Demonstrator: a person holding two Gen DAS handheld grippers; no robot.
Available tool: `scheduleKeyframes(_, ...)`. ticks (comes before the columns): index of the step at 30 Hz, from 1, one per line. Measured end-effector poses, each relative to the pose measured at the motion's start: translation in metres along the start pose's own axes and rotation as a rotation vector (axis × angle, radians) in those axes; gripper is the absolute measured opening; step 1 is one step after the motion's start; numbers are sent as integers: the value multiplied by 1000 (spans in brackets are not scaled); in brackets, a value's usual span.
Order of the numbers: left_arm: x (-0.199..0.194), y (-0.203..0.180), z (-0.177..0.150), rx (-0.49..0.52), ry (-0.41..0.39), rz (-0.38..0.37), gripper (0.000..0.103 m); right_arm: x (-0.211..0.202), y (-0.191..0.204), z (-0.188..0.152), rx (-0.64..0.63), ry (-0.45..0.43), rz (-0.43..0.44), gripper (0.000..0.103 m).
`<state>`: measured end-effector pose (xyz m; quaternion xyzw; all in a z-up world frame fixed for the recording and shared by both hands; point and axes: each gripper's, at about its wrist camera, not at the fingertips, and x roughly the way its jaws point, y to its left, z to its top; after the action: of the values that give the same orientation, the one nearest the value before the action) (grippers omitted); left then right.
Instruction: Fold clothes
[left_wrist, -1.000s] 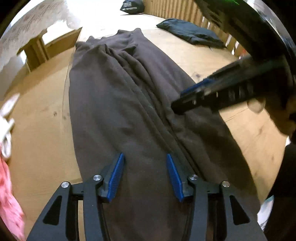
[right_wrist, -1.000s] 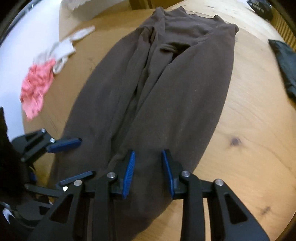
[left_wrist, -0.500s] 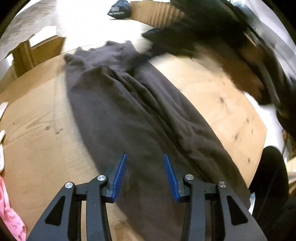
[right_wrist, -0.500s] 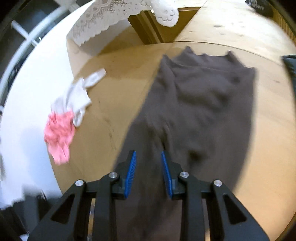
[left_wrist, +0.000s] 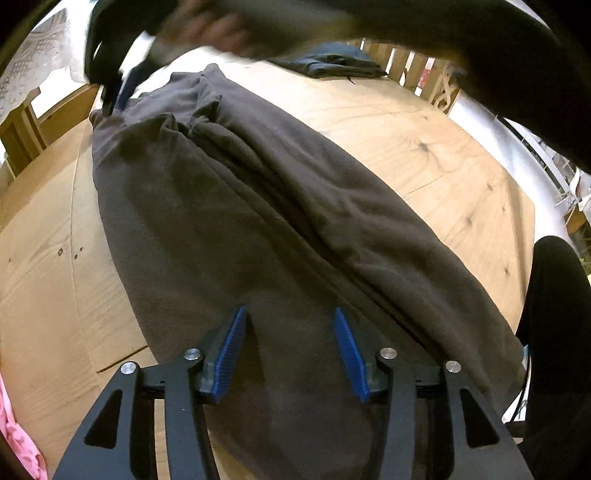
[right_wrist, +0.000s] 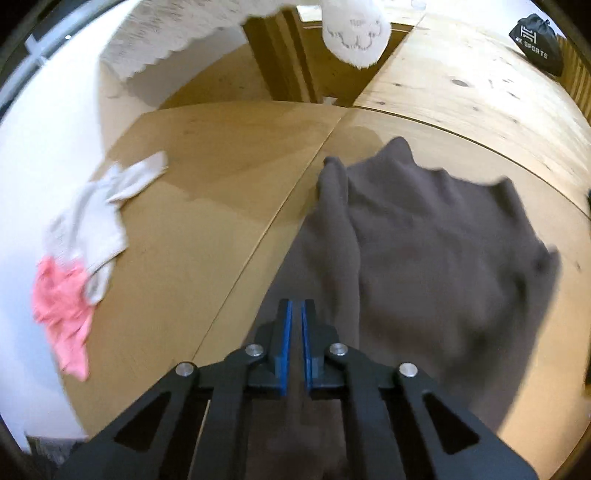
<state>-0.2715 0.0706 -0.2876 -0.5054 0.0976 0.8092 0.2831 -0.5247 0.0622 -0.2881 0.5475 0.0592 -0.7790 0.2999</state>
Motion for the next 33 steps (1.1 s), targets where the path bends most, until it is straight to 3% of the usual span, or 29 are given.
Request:
scheduleKeyframes(4,7,-11,5,-7,-20,-2,49,46,-5,28,13,-17,-41,0)
scheduleKeyframes(6,10,-6,7,-14,-31,-8,50,52,-9,37,49,-35,22,0)
scheduleKeyframes(8,13,-1,10,-25,-41,-23,50,64,-16,51,88,-26,23,0)
scheduleKeyframes(9,14,2,12,-28,-45,-29,51,66,-19,53,117,-16,54,0)
scheduleKeyframes(12,19,8,17,-26,-52,-35,51,39,-22,41,124,-81,19,1)
scheduleKeyframes(15,2,-2,5,-53,-53,-56,50,-10,-40,3,155,-123,19,1)
scheduleKeyframes(19,-31,-8,-12,-139,-76,-89,43,-48,-60,-81,180,-67,-94,2)
scheduleKeyframes(21,-45,-9,-22,-151,-87,-78,43,-52,-58,-127,163,-14,-95,2)
scheduleKeyframes(26,-71,-25,-60,-198,-63,-111,43,-58,1,-262,80,110,-33,2)
scheduleKeyframes(29,-75,-44,-76,-158,-41,-122,43,-66,31,-316,124,94,43,3)
scheduleKeyframes(31,-75,-62,-84,-124,-30,-144,43,-54,44,-331,150,107,81,3)
scheduleKeyframes(33,-64,-80,-84,-75,-4,-164,43,-36,59,-347,108,128,27,3)
